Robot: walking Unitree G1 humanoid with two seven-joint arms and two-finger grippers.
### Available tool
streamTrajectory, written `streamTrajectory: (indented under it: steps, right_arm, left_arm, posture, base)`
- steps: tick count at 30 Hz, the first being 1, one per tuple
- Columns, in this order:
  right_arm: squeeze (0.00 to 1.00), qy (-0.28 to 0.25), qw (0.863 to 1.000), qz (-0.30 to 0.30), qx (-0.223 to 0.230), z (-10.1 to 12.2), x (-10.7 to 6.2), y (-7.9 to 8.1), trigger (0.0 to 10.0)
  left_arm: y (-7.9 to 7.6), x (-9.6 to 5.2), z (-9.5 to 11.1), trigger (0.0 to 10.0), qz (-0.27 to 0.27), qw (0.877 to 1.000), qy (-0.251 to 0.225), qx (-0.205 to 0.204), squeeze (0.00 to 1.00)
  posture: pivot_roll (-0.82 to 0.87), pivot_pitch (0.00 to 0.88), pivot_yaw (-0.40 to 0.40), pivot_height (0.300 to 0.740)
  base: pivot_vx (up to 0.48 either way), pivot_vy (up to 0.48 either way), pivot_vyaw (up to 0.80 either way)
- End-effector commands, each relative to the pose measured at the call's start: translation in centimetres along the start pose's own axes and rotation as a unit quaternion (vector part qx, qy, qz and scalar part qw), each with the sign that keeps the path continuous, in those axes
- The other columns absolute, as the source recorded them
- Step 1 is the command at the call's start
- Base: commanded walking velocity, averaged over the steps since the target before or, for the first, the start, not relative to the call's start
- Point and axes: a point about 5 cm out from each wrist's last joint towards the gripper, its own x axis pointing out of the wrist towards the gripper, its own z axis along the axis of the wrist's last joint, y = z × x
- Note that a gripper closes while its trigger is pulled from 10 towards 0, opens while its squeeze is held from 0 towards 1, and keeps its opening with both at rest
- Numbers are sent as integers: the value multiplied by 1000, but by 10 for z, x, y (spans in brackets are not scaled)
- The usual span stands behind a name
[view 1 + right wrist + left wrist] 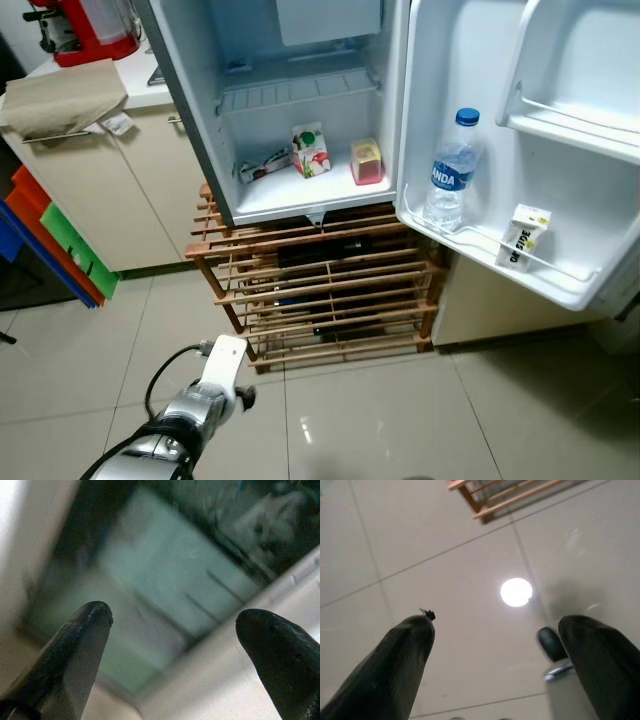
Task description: Restocking fridge
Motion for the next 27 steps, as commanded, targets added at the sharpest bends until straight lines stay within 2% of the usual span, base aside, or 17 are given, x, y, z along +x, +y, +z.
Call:
streamTrajectory:
  steps: [1, 4, 7, 9, 13, 14, 15, 16, 17, 18, 19, 21, 22, 23, 24, 26, 27]
  right_arm:
    - [0, -29, 998, 17, 50, 18, 4, 3, 10000]
    - [0, -52, 988, 96, 106, 42, -3, 24, 10000]
    - [0, -62, 984, 120, 117, 48, -8, 32, 10000]
    - [0, -72, 970, 173, 153, 59, -19, 47, 10000]
    - [0, -107, 924, 297, 214, 87, -50, 74, 10000]
    - [0, -107, 924, 297, 214, 87, -50, 74, 10000]
    - [0, -122, 884, 382, 238, 101, -75, 84, 10000]
    - [0, -122, 884, 382, 238, 101, -75, 84, 10000]
    - [0, -128, 864, 420, 247, 107, -87, 87, 10000]
    - [0, -125, 778, 560, 257, 120, -136, 96, 10000]
    - [0, -125, 778, 560, 257, 120, -136, 96, 10000]
    - [0, -122, 691, 669, 248, 126, -180, 95, 10000]
    - [0, -122, 691, 669, 248, 126, -180, 95, 10000]
    - [0, -124, 606, 751, 230, 128, -217, 84, 10000]
    - [0, -118, 573, 778, 229, 128, -228, 80, 10000]
    - [0, -113, 566, 784, 231, 126, -229, 79, 10000]
    - [0, -103, 579, 777, 227, 121, -223, 83, 10000]
  left_arm:
    - [5, 0, -10, 10000, 14, 1000, 16, 12, 0]
    - [5, 1, -19, 10000, 17, 999, 28, 35, 0]
    - [5, 1, -21, 10000, 19, 999, 29, 36, 0]
    - [5, 1, -21, 10000, 24, 999, 28, 40, 0]
    - [4, 1, -21, 10000, 24, 998, 29, 45, 0]
    - [4, 1, -21, 10000, 24, 998, 29, 45, 0]
    - [4, 1, -23, 10000, 24, 998, 35, 56, 0]
    - [4, 1, -23, 10000, 24, 998, 35, 56, 0]
    - [5, 1, -25, 10000, 25, 997, 39, 60, 0]
    - [5, 1, -33, 10000, 25, 996, 55, 64, 0]
    - [5, 1, -33, 10000, 25, 996, 55, 64, 0]
    - [4, 1, -39, 10000, 22, 995, 64, 69, 0]
    - [4, 1, -39, 10000, 22, 995, 64, 69, 0]
    - [1, 1, -43, 10000, 17, 995, 69, 72, 0]
    - [-1, 1, -44, 10000, 15, 995, 71, 70, 0]
    - [-3, 1, -45, 10000, 14, 995, 73, 67, 0]
    - [-4, 1, -46, 10000, 13, 995, 76, 61, 0]
  posture:
    - [-278, 13, 123, 740]
    - [-289, 19, 125, 740]
    - [-290, 18, 125, 740]
    - [-288, 16, 131, 740]
    - [-288, 16, 139, 740]
    - [-288, 16, 139, 740]
    - [-291, 21, 145, 740]
    - [-291, 21, 145, 740]
    - [-292, 22, 147, 740]
    - [-297, 28, 150, 740]
    - [-297, 28, 150, 740]
    - [-297, 31, 150, 740]
    - [-297, 31, 150, 740]
    - [-295, 32, 148, 740]
    - [-293, 31, 145, 740]
    - [-289, 30, 140, 740]
    - [-288, 29, 139, 740]
  base:
    - [0, 0, 0]
    - [0, 0, 0]
    - [0, 0, 0]
    - [0, 0, 0]
    - [0, 0, 0]
    - [0, 0, 0]
    - [0, 0, 0]
    - [0, 0, 0]
    - [0, 0, 0]
    - [0, 0, 0]
    - [0, 0, 0]
    - [0, 0, 0]
    - [0, 0, 0]
    - [0, 0, 0]
    - [0, 0, 0]
    - [0, 0, 0]
    - [0, 0, 0]
